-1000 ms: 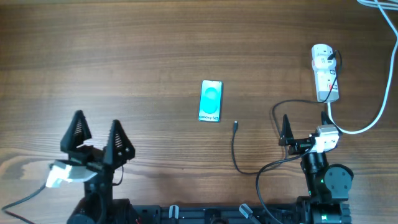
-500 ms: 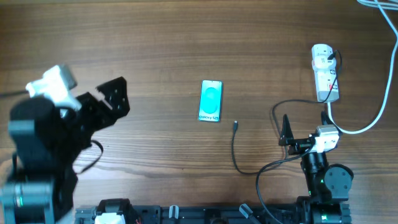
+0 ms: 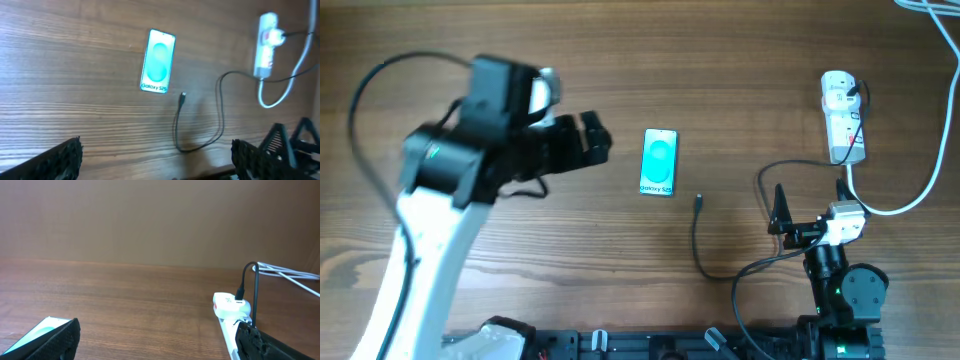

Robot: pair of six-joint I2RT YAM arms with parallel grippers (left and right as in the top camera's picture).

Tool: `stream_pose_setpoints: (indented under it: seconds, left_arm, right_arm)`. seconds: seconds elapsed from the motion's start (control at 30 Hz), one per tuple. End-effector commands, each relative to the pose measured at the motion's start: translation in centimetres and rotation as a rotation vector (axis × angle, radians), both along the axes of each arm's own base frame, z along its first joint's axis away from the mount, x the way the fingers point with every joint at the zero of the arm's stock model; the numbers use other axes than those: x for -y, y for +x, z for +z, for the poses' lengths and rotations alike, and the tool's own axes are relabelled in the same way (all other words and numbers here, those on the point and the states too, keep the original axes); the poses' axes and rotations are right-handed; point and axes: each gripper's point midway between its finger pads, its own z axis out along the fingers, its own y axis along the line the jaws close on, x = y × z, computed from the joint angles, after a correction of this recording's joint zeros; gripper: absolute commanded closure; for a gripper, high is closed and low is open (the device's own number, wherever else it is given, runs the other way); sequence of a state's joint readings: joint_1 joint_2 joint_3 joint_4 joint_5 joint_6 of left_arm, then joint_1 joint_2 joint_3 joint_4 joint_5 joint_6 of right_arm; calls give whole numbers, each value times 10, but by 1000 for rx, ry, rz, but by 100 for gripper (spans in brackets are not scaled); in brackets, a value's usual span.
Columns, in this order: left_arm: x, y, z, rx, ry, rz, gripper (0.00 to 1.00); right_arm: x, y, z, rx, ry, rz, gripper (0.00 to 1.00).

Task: Plug charger to phone and switch on socket
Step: 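Move the left gripper over the Galaxy S25 phone and lower it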

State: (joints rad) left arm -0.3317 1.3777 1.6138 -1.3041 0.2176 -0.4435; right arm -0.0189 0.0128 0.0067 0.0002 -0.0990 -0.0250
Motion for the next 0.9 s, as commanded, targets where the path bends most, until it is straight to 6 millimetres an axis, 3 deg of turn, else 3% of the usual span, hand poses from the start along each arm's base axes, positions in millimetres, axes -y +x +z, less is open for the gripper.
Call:
stream_pose_setpoints:
  seconds: [0.0, 0.27, 0.37, 0.6, 0.87]
  left_arm:
    - [26, 19, -12, -91, 154, -47, 1]
    - [81, 42, -108, -306, 290, -143, 0]
    - [100, 52, -132, -313, 282, -164, 0]
    - [128, 73, -175, -272, 266, -188, 0]
    - [122, 90, -207, -251, 348, -162, 0]
  right_arm:
    - [3, 0, 2, 9, -9, -18, 0]
    - [3, 0, 2, 9, -9, -18, 0]
    - [3, 0, 2, 9, -9, -18, 0]
    - [3, 0, 2, 9, -9, -18, 0]
    - [3, 0, 2, 9, -9, -18, 0]
